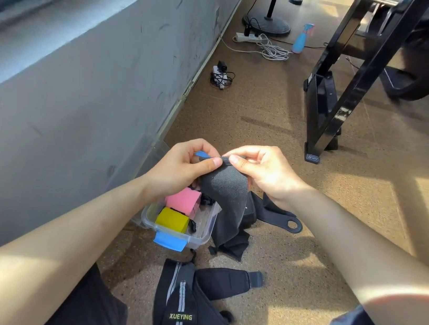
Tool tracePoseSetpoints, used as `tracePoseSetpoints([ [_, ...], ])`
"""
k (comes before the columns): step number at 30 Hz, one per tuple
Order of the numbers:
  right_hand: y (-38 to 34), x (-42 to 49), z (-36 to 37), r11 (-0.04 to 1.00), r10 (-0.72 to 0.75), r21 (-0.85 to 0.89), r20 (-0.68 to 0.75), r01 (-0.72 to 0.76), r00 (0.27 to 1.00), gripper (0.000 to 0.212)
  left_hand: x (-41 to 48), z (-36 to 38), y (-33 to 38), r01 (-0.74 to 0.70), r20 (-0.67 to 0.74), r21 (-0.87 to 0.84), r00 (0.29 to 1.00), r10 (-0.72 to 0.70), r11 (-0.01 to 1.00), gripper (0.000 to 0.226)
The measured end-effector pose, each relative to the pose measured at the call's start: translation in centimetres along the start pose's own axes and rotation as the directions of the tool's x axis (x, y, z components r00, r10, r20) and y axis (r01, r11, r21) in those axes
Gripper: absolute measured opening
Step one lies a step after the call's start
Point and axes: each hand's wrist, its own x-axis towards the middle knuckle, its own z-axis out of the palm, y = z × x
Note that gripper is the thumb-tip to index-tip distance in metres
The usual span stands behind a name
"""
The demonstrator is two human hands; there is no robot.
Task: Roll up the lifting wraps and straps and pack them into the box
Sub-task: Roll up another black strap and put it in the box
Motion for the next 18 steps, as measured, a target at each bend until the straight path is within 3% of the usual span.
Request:
tracePoseSetpoints([
  [5, 0.26, 0.17, -0.09, 0.999, -0.025, -0.036, 0.008, 0.025, 1.0, 0.015, 0.07, -0.07, -0.13, 0.021, -0.017, -0.069, 1.0, -0.022, 0.997, 0.018],
  [10, 0.17, 0.04, -0.15, 0.998, 0.012, -0.068, 0.027, -0.011, 1.0, 0.022, 0.15, -0.07, -0.51, 0.011, -0.017, -0.094, 1.0, -0.013, 0.996, 0.004],
  [14, 0.18, 0.01, -0.14, 0.991, 0.089, -0.109, 0.038, -0.084, 0.995, 0.024, 0.08, -0.05, -0.49, -0.029, -0.052, -0.095, 0.998, 0.024, 0.995, 0.015],
  [18, 0.2, 0.07, 0.15, 0.996, 0.069, -0.053, 0.014, -0.068, 0.998, 0.014, 0.32, -0.28, -0.85, -0.038, -0.063, -0.09, 0.997, 0.033, 0.995, 0.021],
])
